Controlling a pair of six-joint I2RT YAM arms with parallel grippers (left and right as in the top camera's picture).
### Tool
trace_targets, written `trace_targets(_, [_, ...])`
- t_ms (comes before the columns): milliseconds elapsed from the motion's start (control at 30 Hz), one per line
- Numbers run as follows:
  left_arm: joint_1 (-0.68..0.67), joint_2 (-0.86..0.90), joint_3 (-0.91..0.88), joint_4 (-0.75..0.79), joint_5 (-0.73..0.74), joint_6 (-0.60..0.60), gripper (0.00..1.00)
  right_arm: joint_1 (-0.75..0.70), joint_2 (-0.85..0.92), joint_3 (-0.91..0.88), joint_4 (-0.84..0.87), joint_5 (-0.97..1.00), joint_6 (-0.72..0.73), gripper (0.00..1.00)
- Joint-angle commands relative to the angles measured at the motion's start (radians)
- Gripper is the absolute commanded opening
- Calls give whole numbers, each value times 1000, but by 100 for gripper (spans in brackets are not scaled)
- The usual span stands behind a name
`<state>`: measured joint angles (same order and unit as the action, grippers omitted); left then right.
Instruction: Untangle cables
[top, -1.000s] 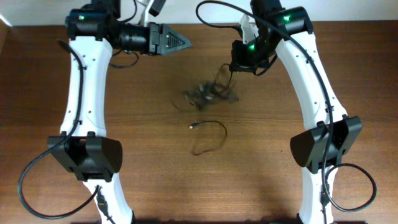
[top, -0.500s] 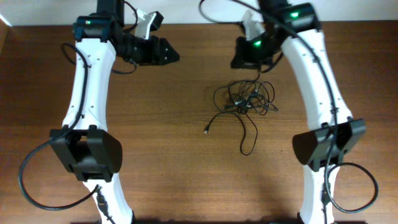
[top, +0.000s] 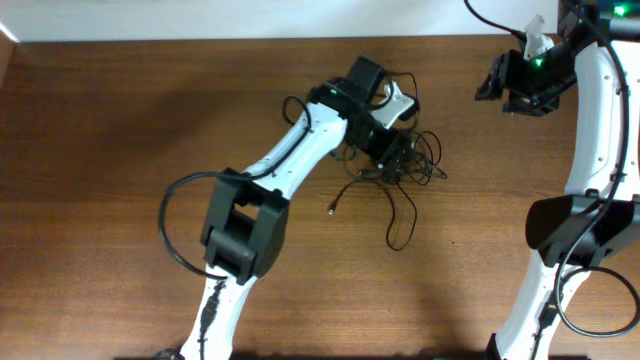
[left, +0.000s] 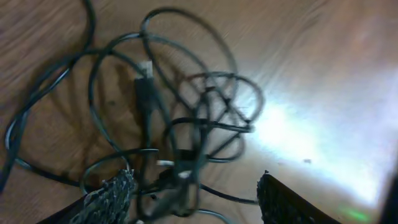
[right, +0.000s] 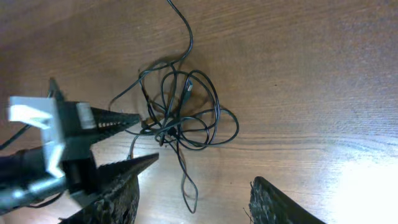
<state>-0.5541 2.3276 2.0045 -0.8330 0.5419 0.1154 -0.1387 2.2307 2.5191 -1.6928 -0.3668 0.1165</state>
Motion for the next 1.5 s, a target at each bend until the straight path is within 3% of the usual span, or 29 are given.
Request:
trace_targets(0, [-21, 47, -6, 7, -148, 13, 65, 17, -1, 5, -6, 13, -17, 58])
trace_targets(67, [-21, 63, -6, 17, -150, 13, 53, 17, -1, 5, -6, 13, -17, 58])
trace_targets(100, [-21, 71, -6, 17, -150, 13, 42, 20, -1, 5, -6, 13, -17, 58])
trace_targets(200, [-21, 85, -6, 2, -150, 12, 0, 27, 0, 5, -6, 13, -16, 58])
trace_targets(300, [-5, 74, 46, -38, -137, 0, 0, 68, 0, 5, -5, 13, -26, 58])
trace_targets(433, [80, -19, 239, -266, -130, -104, 0, 142, 0, 5, 6, 11, -34, 58])
trace_targets(567, [185, -89, 354, -412, 86, -105, 0, 219, 0, 5, 58, -43, -18, 58])
trace_targets(733, [296, -103, 359, -445, 424, -108, 0, 318, 0, 5, 151, -120, 23, 58])
trace_targets(900, [335, -103, 359, -471, 382, -98, 0, 376, 0, 5, 215, -126, 85, 58])
trace_targets(967, [335, -103, 359, -467, 391, -35, 0, 387, 0, 5, 219, -130, 103, 58])
trace_targets(1100, [338, -103, 359, -432, 525, -32, 0, 402, 11, 5, 232, -119, 136, 57])
trace_targets(1200, [376, -103, 359, -372, 679, -33, 0, 414, 51, 4, 223, -120, 136, 46])
trace_targets(1267, [398, -103, 359, -372, 674, -32, 0, 413, 60, 4, 236, -119, 135, 44])
trace_targets(1367, [447, -103, 359, -362, 673, -32, 0, 396, 60, 4, 235, -119, 127, 23])
trace_targets(1467, [479, -103, 359, -361, 618, -32, 0, 393, 60, 4, 224, -111, 124, 22])
